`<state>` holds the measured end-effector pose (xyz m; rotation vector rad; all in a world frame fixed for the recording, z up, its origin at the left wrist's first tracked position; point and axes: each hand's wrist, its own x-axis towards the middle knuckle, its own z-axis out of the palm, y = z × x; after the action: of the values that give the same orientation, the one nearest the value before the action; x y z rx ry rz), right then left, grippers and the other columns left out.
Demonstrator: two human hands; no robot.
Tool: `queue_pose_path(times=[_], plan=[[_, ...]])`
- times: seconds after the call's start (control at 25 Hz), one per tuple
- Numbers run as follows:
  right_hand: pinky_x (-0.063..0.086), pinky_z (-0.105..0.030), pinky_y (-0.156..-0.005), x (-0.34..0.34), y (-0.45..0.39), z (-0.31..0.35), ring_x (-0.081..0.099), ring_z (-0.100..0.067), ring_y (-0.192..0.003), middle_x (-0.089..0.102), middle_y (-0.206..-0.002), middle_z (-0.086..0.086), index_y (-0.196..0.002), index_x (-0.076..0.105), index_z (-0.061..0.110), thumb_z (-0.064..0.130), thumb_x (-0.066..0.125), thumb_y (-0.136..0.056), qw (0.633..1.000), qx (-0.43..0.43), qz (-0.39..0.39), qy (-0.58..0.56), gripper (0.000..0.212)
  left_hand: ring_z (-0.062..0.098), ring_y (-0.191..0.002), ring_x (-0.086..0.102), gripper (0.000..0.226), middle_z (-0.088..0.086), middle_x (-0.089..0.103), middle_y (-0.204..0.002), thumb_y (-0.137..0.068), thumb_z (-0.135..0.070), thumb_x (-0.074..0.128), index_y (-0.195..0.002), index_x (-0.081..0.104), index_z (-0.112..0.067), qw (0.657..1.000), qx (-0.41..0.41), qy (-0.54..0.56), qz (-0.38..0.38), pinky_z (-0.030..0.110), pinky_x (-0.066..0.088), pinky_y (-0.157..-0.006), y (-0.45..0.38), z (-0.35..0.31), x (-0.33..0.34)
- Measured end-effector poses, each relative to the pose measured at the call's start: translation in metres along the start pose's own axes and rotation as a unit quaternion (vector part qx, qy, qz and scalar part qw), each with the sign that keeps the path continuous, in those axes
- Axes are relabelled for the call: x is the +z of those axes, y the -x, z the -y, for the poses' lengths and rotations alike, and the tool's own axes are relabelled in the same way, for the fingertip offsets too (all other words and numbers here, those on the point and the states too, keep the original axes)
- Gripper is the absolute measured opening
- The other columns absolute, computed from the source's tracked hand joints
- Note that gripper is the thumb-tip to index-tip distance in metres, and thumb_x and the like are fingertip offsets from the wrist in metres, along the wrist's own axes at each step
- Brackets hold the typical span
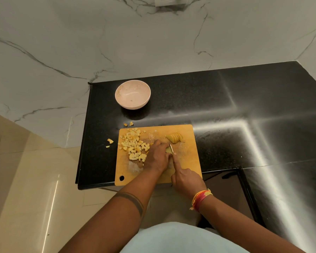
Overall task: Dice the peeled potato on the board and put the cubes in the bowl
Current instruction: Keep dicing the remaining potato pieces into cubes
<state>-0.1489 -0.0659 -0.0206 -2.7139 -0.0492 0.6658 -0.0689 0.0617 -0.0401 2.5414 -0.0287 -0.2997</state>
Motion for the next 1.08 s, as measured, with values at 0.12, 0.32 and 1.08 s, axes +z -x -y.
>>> queue_pose_path(times=[0.12, 0.32, 1.08], plan=[[0.046, -0.035, -0.055, 0.007, 0.019, -0.006, 0.051, -0.021, -0.055, 0.059, -0.075, -0.005, -0.160, -0.018, 0.028, 0.031, 0.035, -0.103, 1.000, -0.007, 0.005, -0.003, 0.077, 0.023, -0.114, 0.054, 0.040, 0.002, 0.051, -0.121, -0.096, -0.022, 0.068, -0.135, 0.063, -0.016, 1.000, -0.005, 0.000, 0.003, 0.036, 0.049, -0.096, -0.001, -0.001, 0.001], [0.047, -0.035, -0.053, 0.015, 0.039, -0.016, 0.056, -0.019, -0.056, 0.062, -0.073, -0.001, -0.159, -0.019, 0.029, 0.030, 0.035, -0.100, 1.000, -0.011, 0.009, -0.003, 0.079, 0.021, -0.114, 0.054, 0.044, 0.001, 0.052, -0.121, -0.094, -0.021, 0.071, -0.136, 0.063, -0.015, 1.000, -0.011, 0.015, 0.002, 0.029, 0.046, -0.094, 0.000, 0.000, 0.001], [0.039, -0.035, -0.058, -0.007, -0.009, 0.008, 0.052, -0.026, -0.061, 0.057, -0.078, -0.007, -0.162, -0.005, 0.027, 0.030, 0.035, -0.101, 1.000, -0.008, 0.009, -0.014, 0.073, 0.023, -0.104, 0.057, 0.025, 0.006, 0.059, -0.117, -0.097, -0.011, 0.061, -0.121, 0.069, -0.016, 0.999, -0.032, 0.018, -0.024, 0.036, 0.053, -0.088, 0.002, -0.002, -0.002]])
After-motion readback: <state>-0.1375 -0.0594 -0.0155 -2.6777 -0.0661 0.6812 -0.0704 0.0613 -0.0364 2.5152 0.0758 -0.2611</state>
